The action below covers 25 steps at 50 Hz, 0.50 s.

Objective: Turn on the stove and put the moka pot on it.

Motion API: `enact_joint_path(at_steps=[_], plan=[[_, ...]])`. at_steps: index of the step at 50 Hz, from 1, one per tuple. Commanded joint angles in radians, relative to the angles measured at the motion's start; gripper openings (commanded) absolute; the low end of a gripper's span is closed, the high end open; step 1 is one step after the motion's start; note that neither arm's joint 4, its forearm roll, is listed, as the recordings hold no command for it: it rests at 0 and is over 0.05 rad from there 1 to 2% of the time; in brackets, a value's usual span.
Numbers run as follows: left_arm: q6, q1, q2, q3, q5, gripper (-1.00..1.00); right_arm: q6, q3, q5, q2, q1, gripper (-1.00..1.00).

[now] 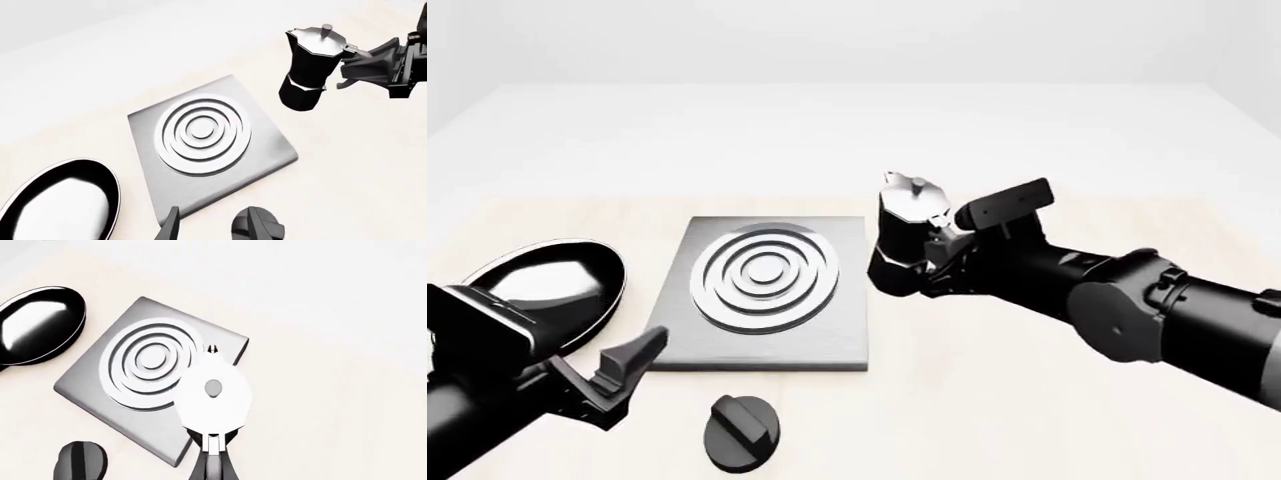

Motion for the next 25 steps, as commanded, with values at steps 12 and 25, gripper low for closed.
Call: enact_joint_path(at_steps=[12, 25], plan=[[-0.003, 0.032, -0.061, -0.018, 0.037, 1.0, -0.088, -0.327, -0.035, 0.273, 0.129, -1.0], [-0.01, 0.042, -0.091, -0.025, 0.054, 1.0, -0.126, -0.465, -0.045, 0.42, 0.159, -1.0]])
